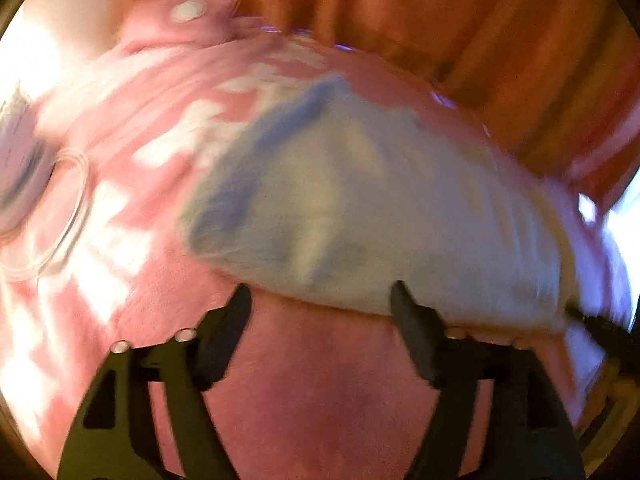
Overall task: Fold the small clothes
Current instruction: 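Grasp a corner of the folded sweater with the left tool and lift it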
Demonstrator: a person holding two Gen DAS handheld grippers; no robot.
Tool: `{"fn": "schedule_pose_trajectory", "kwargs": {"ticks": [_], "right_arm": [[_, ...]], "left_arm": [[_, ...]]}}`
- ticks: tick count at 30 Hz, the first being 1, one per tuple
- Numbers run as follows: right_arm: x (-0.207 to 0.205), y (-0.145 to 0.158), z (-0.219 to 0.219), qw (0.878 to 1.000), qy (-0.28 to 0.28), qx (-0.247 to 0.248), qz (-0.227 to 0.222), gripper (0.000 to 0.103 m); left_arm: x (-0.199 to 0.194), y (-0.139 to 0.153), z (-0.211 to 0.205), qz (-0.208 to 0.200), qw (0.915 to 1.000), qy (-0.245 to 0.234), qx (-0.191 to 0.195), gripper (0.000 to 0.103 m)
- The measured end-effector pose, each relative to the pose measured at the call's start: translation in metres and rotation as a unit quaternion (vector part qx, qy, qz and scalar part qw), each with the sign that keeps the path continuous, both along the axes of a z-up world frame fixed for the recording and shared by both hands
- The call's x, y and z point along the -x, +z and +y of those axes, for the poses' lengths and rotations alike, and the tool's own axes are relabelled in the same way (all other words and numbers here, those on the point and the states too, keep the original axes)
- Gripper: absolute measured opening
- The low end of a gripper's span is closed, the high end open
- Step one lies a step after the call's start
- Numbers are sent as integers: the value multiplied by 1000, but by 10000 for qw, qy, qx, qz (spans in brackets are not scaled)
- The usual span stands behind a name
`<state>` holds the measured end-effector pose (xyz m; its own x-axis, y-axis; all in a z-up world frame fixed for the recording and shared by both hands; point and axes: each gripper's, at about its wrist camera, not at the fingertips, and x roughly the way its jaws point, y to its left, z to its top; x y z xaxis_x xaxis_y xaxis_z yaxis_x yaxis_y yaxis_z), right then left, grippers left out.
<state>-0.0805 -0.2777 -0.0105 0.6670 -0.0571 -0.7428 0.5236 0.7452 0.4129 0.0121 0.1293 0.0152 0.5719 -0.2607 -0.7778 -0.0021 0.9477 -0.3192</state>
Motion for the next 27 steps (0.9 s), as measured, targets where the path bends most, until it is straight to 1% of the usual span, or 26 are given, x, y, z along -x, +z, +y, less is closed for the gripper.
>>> {"fn": "schedule_pose_trajectory", "kwargs": {"ticks": [1, 2, 3, 4, 6, 8, 10, 13, 14, 15, 17, 20, 22, 24, 25, 27], "right_arm": [[-2, 3, 5, 10000, 68, 58, -33, 24], [-4, 6, 9, 9998, 143, 97, -100, 24], [-1, 9, 12, 9996, 218, 113, -169, 24], [-5, 13, 17, 9990, 346, 134, -254, 24], [-22, 23, 33, 9970, 623, 221, -403, 24], [-43, 32, 48, 9936, 925, 352, -550, 24], [-67, 41, 65, 9880, 1253, 538, -724, 24], [-96, 45, 82, 9818, 1592, 646, -813, 24], [-108, 45, 88, 9789, 1729, 673, -859, 24], [-116, 44, 92, 9771, 1814, 703, -859, 24], [-133, 38, 103, 9734, 2008, 718, -840, 24], [-151, 23, 111, 9710, 2170, 729, -686, 24], [-157, 12, 113, 9710, 2209, 735, -539, 24], [-159, 5, 113, 9694, 2242, 795, -604, 24], [-159, 5, 113, 9688, 2262, 813, -601, 24], [-159, 4, 113, 9683, 2278, 818, -611, 24]], "left_arm": [[-2, -4, 10, 78, 9997, 181, 153, 72], [-6, -11, 22, 241, 9982, 424, 339, 72], [-9, -16, 28, 322, 9970, 552, 448, 72], [-12, -22, 37, 409, 9942, 756, 651, 72], [-18, -30, 43, 463, 9904, 950, 895, 72], [-22, -29, 41, 259, 9894, 1061, 955, 80], [-28, -29, 39, 213, 9888, 1150, 924, 80], [-38, -28, 37, 145, 9872, 1270, 957, 79], [-41, -27, 37, 130, 9867, 1306, 959, 73], [-43, -27, 37, 122, 9862, 1357, 944, 69], [-46, -27, 41, 103, 9847, 1495, 894, 52], [-47, -25, 46, 1, 9840, 1510, 940, 31], [-46, -19, 47, -136, 9841, 1487, 965, 25], [-44, -10, 47, -293, 9847, 1432, 953, 19], [-43, -4, 46, -392, 9847, 1394, 967, 17], [-40, 17, 39, -666, 9849, 1232, 1021, 16]]}}
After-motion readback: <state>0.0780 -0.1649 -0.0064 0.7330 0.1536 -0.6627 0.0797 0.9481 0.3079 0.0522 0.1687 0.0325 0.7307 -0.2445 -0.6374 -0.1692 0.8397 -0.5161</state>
